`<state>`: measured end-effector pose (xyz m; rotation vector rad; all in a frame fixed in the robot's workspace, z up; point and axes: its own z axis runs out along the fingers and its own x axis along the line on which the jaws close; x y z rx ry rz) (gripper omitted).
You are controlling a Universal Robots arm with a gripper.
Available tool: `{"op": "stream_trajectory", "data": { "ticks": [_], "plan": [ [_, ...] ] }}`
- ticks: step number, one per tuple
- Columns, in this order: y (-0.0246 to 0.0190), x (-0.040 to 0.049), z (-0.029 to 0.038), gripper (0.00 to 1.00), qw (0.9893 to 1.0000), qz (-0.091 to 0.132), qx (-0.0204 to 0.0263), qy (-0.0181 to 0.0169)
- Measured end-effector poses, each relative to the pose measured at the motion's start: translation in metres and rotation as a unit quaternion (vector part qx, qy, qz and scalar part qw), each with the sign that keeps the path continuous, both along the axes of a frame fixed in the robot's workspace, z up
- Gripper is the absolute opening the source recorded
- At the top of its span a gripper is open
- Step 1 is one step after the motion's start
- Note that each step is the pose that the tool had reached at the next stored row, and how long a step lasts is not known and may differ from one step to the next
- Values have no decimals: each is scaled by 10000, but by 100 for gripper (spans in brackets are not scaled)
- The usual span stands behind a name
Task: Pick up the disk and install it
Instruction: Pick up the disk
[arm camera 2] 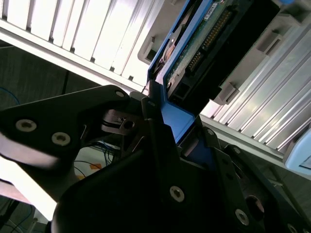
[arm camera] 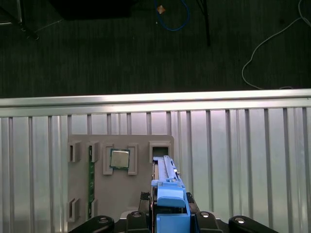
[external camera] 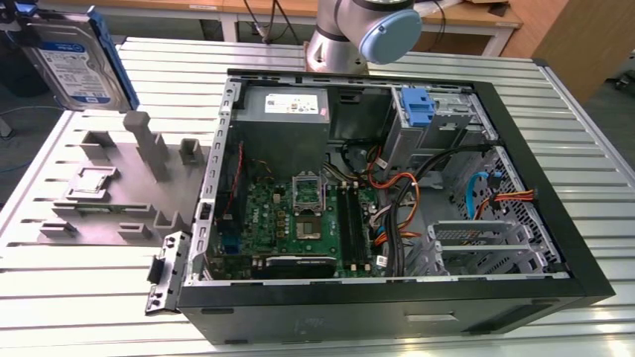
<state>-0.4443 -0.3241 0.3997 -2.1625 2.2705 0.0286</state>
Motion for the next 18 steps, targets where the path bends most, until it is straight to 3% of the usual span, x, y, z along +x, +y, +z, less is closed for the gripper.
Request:
{"op": "stream_trajectory", "data": {
  "ticks": [18],
  "plan": [
    [0,0,65,36,10000,0,0,0]
  ]
}}
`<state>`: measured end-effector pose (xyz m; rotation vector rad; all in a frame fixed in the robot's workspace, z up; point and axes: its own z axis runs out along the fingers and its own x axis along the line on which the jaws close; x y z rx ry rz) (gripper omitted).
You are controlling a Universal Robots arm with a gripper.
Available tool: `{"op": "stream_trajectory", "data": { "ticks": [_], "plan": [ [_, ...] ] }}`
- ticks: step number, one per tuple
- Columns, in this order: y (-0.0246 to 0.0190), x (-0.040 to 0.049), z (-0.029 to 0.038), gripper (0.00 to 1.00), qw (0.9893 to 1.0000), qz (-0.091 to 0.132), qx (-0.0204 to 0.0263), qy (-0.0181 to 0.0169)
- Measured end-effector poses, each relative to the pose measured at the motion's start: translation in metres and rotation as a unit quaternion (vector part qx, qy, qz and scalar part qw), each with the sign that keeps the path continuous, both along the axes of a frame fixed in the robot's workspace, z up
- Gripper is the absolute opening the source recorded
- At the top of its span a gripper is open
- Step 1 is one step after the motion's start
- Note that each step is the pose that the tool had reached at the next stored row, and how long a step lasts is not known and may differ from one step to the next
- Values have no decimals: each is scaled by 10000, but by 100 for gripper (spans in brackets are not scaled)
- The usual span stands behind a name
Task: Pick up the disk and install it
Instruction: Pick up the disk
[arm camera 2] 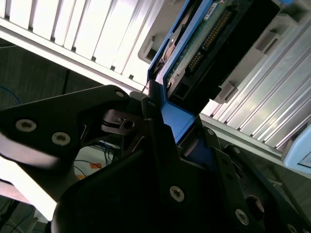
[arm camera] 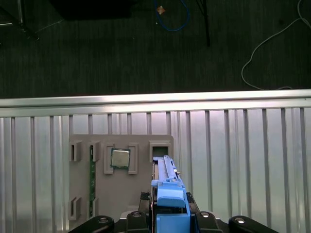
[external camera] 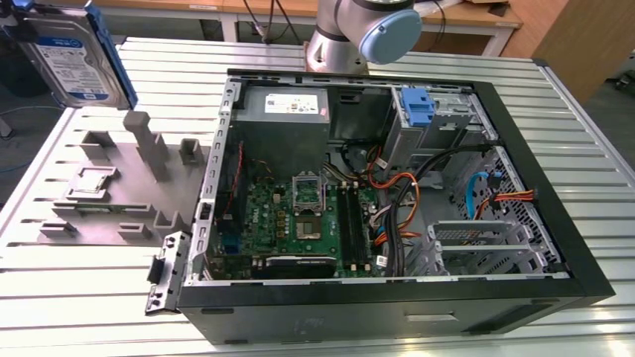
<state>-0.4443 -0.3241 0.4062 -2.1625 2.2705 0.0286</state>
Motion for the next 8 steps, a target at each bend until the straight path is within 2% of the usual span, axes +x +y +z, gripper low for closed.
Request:
{"op": "stream_trajectory", "data": {
  "ticks": [8],
  "plan": [
    [0,0,24,36,10000,0,0,0]
  ]
}}
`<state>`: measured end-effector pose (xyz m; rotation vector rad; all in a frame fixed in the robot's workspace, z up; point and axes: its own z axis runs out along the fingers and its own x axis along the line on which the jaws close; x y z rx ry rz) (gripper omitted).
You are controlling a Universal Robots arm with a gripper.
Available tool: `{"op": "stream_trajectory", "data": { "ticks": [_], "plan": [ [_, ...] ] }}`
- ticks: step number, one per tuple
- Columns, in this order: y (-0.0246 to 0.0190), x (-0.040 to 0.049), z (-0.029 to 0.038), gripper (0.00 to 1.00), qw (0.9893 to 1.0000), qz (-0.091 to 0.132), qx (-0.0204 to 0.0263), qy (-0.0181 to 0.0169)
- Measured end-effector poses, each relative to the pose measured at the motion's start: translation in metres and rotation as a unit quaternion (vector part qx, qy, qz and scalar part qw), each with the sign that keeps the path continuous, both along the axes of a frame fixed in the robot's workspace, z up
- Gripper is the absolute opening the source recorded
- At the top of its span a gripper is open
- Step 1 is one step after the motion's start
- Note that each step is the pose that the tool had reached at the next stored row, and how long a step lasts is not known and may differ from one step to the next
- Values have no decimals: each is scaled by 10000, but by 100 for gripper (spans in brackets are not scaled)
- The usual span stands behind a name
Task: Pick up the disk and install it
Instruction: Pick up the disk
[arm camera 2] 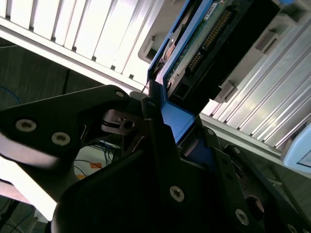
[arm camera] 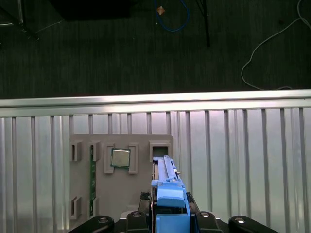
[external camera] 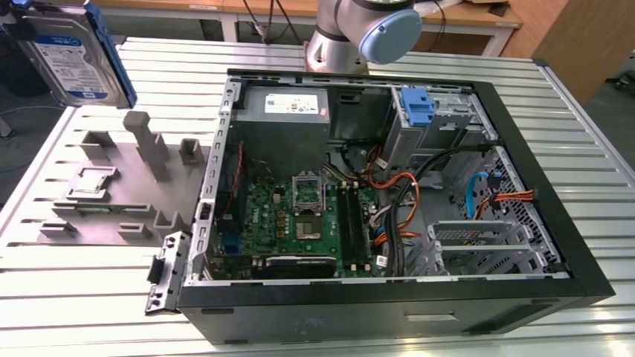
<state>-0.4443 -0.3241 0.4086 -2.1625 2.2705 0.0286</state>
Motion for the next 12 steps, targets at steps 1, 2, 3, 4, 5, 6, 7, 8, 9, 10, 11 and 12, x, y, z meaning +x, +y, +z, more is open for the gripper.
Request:
{"op": "stream_trajectory", "data": {
  "ticks": [1,2,3,4,5,6,7,8,9,10,11,12],
  "plan": [
    [0,0,3,36,10000,0,0,1],
    [0,0,6,36,10000,0,0,0],
    [0,0,8,36,10000,0,0,0],
    [0,0,11,36,10000,0,0,0],
    [0,0,15,36,10000,0,0,1],
    [0,0,18,36,10000,0,0,1],
    [0,0,23,36,10000,0,0,0],
    [0,0,28,36,10000,0,0,0],
    [0,0,33,36,10000,0,0,0],
    [0,0,38,36,10000,0,0,0],
    [0,0,43,36,10000,0,0,0],
    [0,0,47,36,10000,0,0,0]
  ]
}}
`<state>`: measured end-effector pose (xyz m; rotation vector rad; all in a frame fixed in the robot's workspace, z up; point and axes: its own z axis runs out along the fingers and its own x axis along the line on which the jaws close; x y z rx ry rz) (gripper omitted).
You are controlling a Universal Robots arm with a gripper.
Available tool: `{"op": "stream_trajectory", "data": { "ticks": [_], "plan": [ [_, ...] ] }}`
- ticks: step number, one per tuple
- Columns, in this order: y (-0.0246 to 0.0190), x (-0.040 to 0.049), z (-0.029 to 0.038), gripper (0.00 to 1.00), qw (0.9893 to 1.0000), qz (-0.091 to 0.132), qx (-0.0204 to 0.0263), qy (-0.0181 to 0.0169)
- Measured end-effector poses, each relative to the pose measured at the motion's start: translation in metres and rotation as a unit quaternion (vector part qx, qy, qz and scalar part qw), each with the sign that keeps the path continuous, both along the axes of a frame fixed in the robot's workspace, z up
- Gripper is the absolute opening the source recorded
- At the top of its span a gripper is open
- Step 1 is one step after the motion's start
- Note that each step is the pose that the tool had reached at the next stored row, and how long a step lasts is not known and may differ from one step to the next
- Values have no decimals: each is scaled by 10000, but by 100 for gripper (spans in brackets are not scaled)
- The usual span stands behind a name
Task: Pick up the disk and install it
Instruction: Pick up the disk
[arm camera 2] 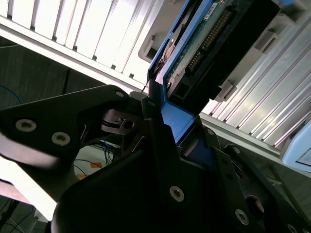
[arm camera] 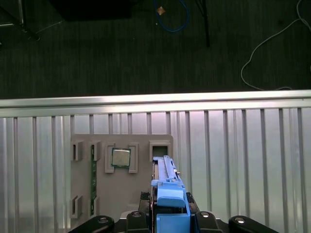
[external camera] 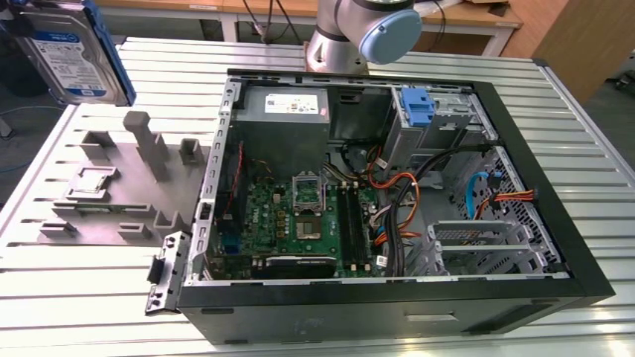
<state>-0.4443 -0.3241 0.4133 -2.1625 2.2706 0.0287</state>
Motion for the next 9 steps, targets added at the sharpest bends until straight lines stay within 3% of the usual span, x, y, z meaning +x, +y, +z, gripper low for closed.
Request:
{"op": "stream_trajectory", "data": {
  "ticks": [9],
  "plan": [
    [0,0,35,36,10000,0,0,0]
  ]
}}
